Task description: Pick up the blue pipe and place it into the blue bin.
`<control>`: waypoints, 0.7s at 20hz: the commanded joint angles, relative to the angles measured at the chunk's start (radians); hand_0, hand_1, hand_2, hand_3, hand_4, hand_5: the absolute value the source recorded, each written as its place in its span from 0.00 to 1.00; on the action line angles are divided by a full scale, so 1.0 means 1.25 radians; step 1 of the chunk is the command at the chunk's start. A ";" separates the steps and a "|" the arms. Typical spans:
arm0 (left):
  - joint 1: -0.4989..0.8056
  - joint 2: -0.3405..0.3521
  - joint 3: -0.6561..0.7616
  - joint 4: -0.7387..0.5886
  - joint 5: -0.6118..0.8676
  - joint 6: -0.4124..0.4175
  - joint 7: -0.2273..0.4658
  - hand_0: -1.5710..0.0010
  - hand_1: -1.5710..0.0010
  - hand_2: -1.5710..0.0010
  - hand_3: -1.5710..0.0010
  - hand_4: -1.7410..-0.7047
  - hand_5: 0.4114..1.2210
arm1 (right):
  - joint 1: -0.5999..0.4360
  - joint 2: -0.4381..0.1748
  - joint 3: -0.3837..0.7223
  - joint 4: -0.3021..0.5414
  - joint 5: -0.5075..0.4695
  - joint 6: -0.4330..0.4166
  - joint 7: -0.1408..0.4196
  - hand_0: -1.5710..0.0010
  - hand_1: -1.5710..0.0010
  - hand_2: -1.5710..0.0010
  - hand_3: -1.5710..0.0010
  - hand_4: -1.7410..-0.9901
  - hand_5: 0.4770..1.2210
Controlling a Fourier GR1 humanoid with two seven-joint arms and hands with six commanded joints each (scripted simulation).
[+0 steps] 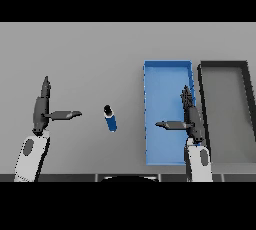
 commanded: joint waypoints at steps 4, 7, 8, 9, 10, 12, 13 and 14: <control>-0.016 -0.001 0.004 0.016 0.002 -0.003 0.000 1.00 1.00 1.00 1.00 0.75 0.23 | -0.018 0.001 -0.003 0.013 0.001 -0.004 0.008 1.00 1.00 1.00 1.00 0.71 0.16; -0.022 0.058 -0.020 0.026 -0.001 -0.108 -0.047 1.00 1.00 1.00 1.00 0.75 0.23 | -0.016 -0.057 0.022 0.003 0.060 0.014 -0.030 1.00 1.00 1.00 1.00 0.71 0.16; -0.026 0.099 -0.030 0.032 0.002 -0.173 -0.063 1.00 1.00 1.00 1.00 0.75 0.23 | -0.005 -0.088 0.047 -0.012 0.103 0.024 -0.059 1.00 1.00 1.00 1.00 0.71 0.15; -0.028 0.120 -0.038 0.049 0.003 -0.220 -0.078 1.00 1.00 1.00 1.00 0.74 0.23 | -0.002 -0.104 0.061 -0.021 0.131 0.025 -0.058 1.00 1.00 1.00 1.00 0.72 0.15; -0.033 0.127 -0.044 0.060 0.002 -0.246 -0.088 1.00 1.00 1.00 1.00 0.74 0.23 | 0.001 -0.109 0.074 -0.028 0.148 0.028 -0.059 1.00 1.00 1.00 1.00 0.73 0.15; -0.033 0.149 -0.048 0.055 0.003 -0.278 -0.109 1.00 1.00 1.00 1.00 0.75 0.23 | 0.007 -0.117 0.084 -0.032 0.163 0.033 -0.056 1.00 1.00 1.00 1.00 0.73 0.15; -0.026 0.148 -0.055 0.051 0.000 -0.285 -0.116 1.00 1.00 1.00 1.00 0.75 0.23 | 0.009 -0.123 0.086 -0.044 0.165 0.036 -0.059 1.00 1.00 1.00 1.00 0.73 0.15; -0.027 0.150 -0.060 0.046 0.001 -0.296 -0.119 1.00 1.00 1.00 1.00 0.75 0.22 | 0.011 -0.128 0.086 -0.048 0.167 0.038 -0.052 1.00 1.00 1.00 1.00 0.74 0.15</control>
